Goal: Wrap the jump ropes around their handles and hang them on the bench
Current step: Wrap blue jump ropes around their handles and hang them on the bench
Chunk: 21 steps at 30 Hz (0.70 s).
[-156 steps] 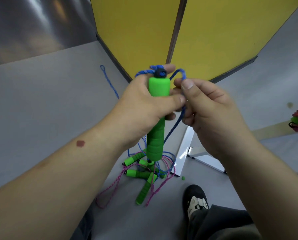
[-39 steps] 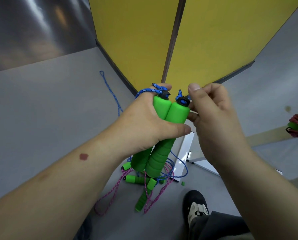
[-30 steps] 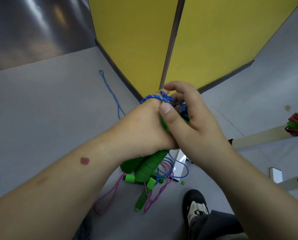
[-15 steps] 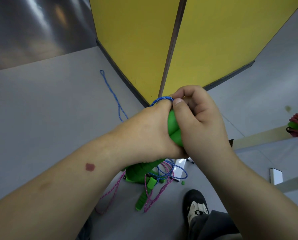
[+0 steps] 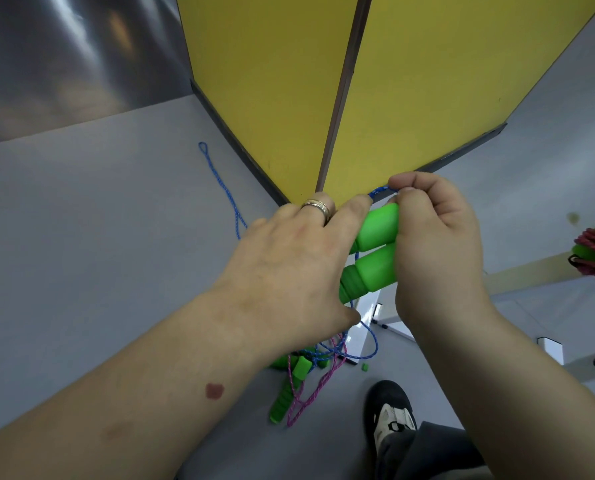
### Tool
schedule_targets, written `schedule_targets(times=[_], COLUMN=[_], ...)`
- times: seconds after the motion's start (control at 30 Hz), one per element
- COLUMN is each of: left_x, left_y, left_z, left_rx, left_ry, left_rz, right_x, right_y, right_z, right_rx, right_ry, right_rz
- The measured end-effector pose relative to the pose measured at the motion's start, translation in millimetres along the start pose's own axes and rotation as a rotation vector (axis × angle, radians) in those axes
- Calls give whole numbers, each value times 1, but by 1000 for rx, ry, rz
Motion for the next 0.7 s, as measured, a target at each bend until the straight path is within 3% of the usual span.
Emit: schedule_targets(times=[0.27, 0.43, 0.57, 0.7], left_x=[1, -3, -3, -3], left_y=[-1, -4, -4, -4], left_z=[-1, 16, 18, 21], left_rx=[-52, -106, -97, -92], left_ry=[35, 68, 104, 102], left_rz=[59, 99, 118, 121], right_x=[0, -6, -1, -9], right_y=[-5, -8, -2, -2], right_z=[-4, -9, -7, -2], right_rx=[47, -225, -362, -321], right_ry=[-7, 611, 823, 991], right_rz=[47, 137, 250, 55])
Point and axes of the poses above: each hand's wrist, its own y-axis away from the middle knuckle, its own x-axis out of the palm, z = x × y, the point moved 2 cm from there along -y, towards the middle knuckle, and after that the axes turned 14 degrees about z, right-handed, at the moved point
